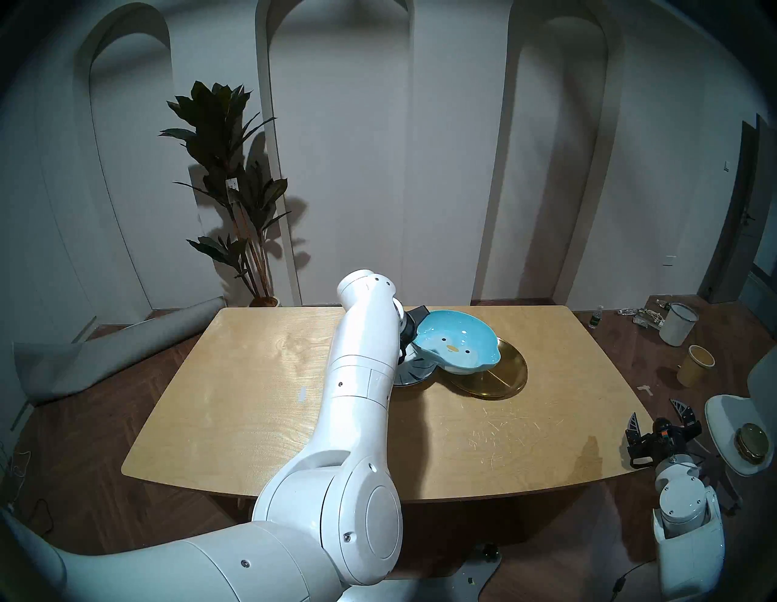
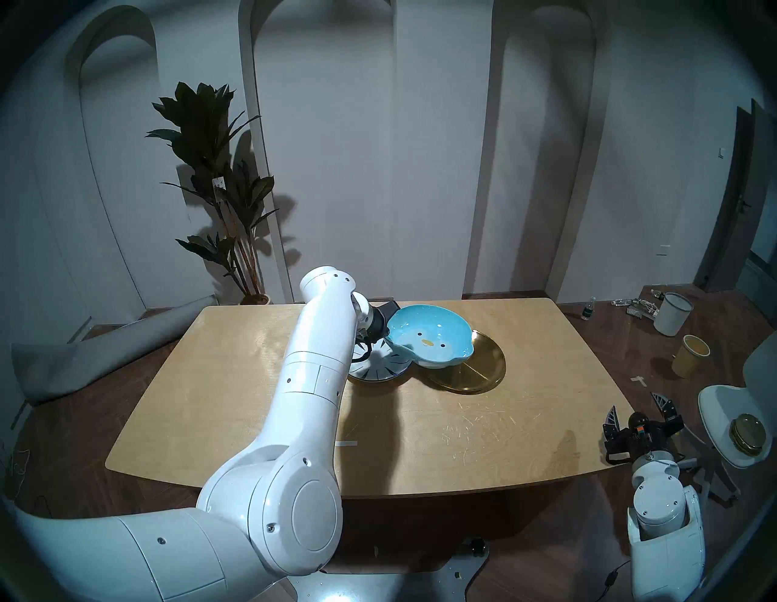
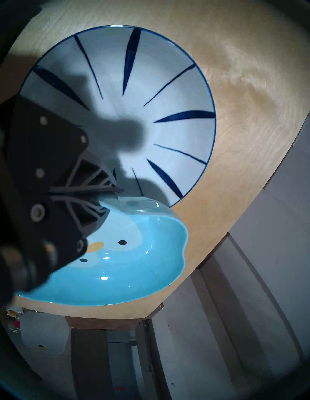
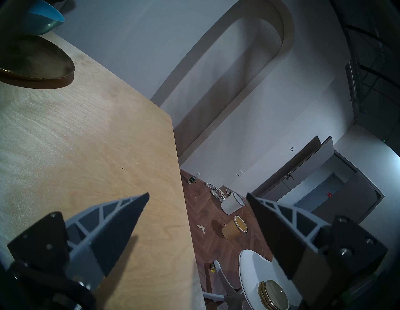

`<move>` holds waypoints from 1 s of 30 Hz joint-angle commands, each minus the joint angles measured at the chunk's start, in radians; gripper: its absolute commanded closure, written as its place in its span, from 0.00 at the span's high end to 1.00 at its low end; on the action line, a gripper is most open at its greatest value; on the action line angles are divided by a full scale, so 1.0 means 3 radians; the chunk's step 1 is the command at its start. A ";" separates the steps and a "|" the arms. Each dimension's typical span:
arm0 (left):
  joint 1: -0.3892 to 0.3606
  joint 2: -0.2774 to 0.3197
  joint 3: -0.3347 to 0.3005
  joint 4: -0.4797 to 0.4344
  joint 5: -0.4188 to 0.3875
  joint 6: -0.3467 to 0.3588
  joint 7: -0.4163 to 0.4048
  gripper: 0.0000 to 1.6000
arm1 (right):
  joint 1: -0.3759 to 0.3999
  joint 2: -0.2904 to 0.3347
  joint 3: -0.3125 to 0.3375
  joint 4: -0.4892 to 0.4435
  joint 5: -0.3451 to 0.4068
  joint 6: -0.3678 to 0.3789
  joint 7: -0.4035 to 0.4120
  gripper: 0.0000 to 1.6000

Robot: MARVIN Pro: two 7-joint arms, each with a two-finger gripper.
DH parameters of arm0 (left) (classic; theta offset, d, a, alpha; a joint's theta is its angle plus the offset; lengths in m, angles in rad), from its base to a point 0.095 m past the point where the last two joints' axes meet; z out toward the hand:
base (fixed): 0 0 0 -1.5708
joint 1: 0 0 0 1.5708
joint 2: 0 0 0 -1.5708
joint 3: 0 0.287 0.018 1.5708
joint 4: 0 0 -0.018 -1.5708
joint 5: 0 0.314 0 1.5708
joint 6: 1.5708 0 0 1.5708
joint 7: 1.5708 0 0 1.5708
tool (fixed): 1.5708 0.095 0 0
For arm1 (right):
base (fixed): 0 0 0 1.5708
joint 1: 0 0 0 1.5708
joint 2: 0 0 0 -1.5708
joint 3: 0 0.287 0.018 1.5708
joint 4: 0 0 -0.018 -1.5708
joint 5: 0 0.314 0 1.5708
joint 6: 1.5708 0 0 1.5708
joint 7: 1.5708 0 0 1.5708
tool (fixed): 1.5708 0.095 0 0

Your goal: Stack the plates into one stack

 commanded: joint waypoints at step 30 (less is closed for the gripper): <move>-0.0112 -0.0005 0.1162 -0.0019 -0.0729 -0.0006 -0.0268 0.00 | 0.0071 0.0009 -0.0015 0.0001 -0.0018 -0.0026 0.0020 1.00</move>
